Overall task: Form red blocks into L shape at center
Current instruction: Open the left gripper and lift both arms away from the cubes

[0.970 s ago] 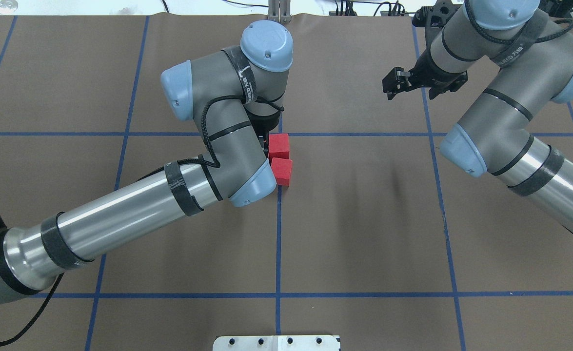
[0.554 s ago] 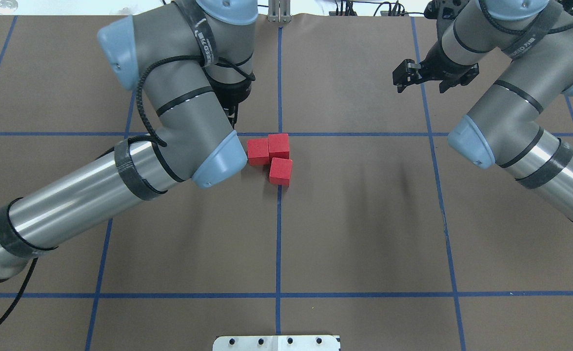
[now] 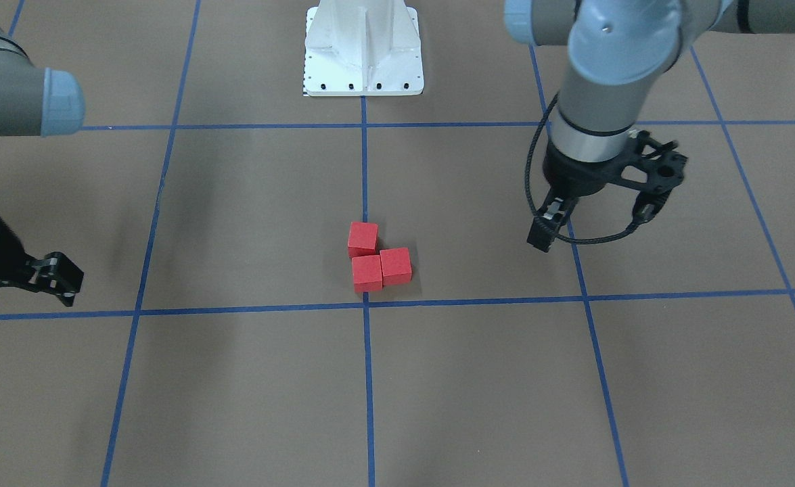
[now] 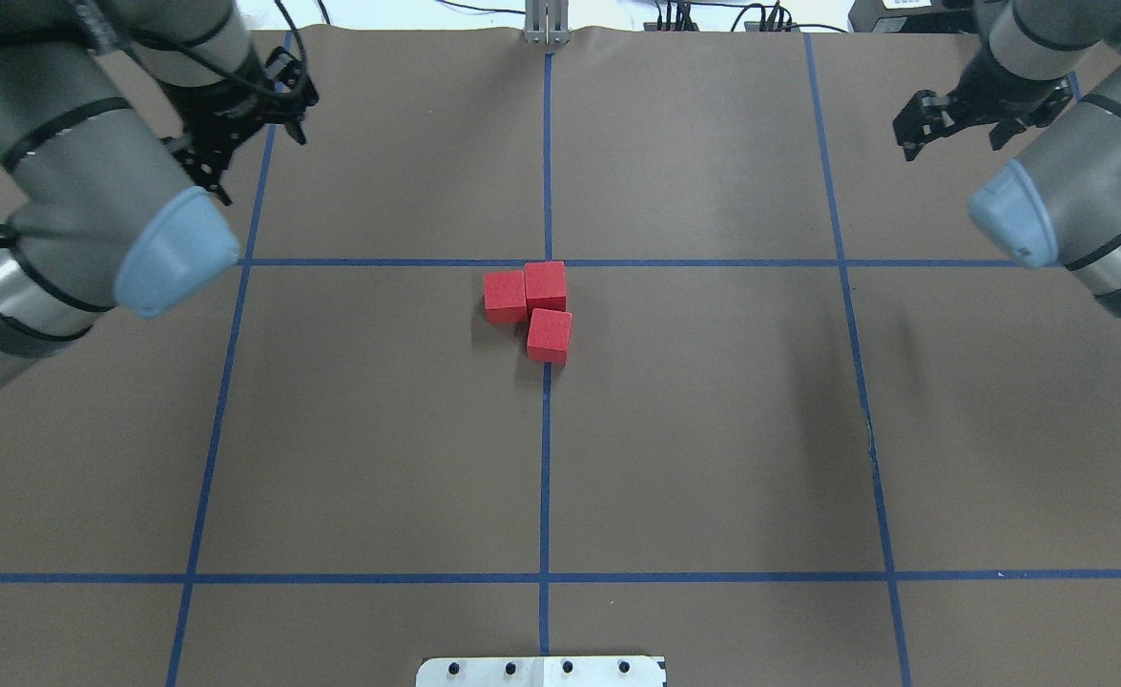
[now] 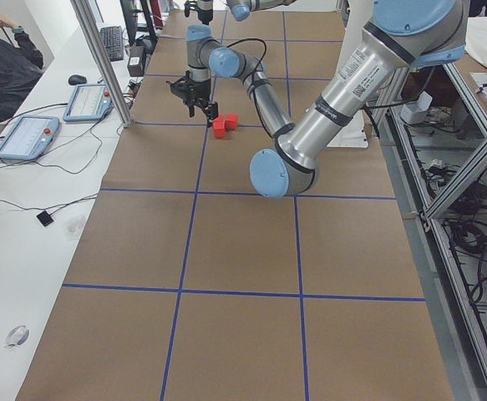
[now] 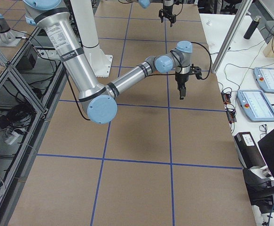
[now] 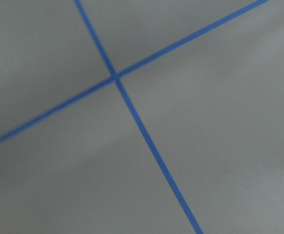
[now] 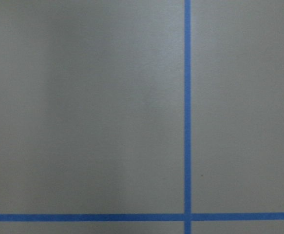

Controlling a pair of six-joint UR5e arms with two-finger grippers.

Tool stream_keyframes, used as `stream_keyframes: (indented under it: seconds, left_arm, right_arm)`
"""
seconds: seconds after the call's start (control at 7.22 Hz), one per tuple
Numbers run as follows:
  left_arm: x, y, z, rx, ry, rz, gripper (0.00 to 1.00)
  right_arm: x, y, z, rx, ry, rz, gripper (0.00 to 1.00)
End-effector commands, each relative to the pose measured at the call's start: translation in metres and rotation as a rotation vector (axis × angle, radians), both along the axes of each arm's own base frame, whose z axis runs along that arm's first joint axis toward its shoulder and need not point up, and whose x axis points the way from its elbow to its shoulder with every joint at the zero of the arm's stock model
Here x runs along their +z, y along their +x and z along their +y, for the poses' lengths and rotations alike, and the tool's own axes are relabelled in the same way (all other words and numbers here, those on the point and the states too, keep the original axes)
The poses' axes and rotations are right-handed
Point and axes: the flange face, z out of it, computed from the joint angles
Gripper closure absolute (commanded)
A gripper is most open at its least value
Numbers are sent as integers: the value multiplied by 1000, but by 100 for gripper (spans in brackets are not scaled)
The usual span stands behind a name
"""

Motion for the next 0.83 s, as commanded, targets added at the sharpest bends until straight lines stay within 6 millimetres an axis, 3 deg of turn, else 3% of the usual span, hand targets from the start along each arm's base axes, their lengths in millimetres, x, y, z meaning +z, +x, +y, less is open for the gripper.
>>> stream_keyframes:
  seconds: [0.0,0.28,0.42,0.55,0.69]
  left_arm:
    - [88,-113,9,301,222,-73,0]
    - [153,-215,8,487,343,-99,0]
    - [180,-261,13,602,439,-132,0]
    - [212,-294,27,616,427,-140,0]
    - [229,-321,33,568,430,-136,0]
  right_arm:
    - [70,85,12,-48,-47,-34,1]
    - [151,196,53,-69,-61,-98,1]
    - [167,228,67,-80,-35,-112,1]
    - [169,234,74,-62,-39,-97,1]
    - [218,237,112,-68,-118,-65,1]
